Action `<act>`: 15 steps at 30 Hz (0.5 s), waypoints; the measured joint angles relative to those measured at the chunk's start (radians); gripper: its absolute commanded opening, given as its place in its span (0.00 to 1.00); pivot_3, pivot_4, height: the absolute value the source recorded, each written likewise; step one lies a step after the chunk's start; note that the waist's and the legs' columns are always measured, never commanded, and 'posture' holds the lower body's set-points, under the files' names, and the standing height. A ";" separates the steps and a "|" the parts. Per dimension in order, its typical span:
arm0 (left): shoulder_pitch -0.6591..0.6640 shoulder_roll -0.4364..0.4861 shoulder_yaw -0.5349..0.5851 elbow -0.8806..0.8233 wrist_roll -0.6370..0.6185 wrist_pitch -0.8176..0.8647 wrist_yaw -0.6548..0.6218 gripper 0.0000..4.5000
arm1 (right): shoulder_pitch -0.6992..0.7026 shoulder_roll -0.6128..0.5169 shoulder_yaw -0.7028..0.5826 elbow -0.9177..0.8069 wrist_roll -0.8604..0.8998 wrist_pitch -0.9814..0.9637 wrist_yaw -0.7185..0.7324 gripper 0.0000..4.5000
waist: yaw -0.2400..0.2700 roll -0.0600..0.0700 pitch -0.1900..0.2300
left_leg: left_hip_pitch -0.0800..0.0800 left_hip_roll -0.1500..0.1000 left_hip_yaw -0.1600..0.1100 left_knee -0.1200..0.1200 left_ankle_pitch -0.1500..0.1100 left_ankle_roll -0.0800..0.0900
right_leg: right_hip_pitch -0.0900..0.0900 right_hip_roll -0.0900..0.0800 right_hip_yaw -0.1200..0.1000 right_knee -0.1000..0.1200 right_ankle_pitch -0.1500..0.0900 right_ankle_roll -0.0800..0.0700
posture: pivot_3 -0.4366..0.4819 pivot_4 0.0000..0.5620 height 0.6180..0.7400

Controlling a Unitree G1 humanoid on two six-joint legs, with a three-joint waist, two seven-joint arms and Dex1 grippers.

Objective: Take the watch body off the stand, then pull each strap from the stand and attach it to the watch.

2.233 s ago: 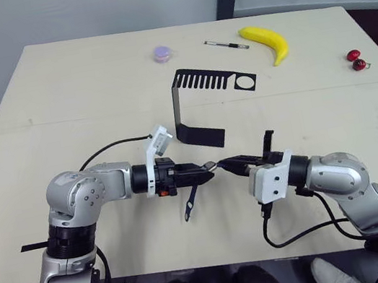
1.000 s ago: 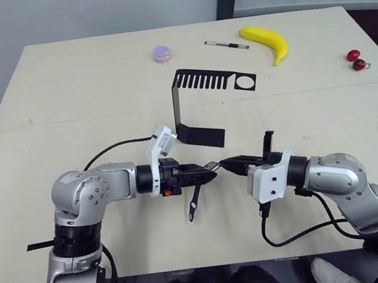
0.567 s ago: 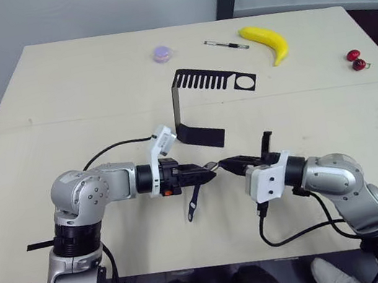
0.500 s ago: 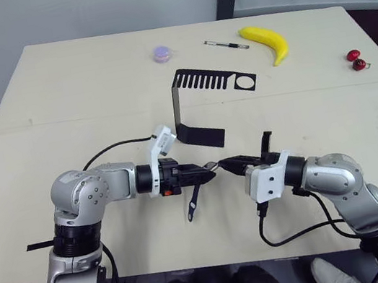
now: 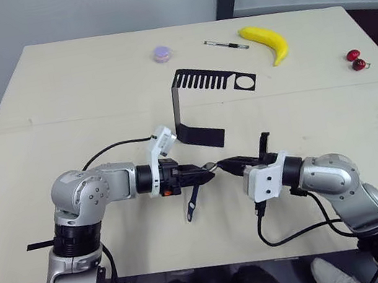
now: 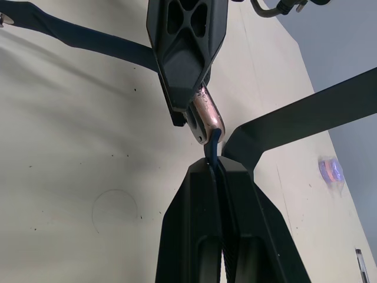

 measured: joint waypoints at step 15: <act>0.000 0.006 -0.004 0.000 0.006 -0.005 -0.011 0.35 | -0.001 0.001 0.003 0.002 0.000 -0.002 0.000 0.00 | 0.000 0.000 0.000 | 0.000 0.000 0.000 0.000 0.000 0.000 | 0.000 0.000 0.000 0.000 0.000 0.000 | 0.48 0.27 1.00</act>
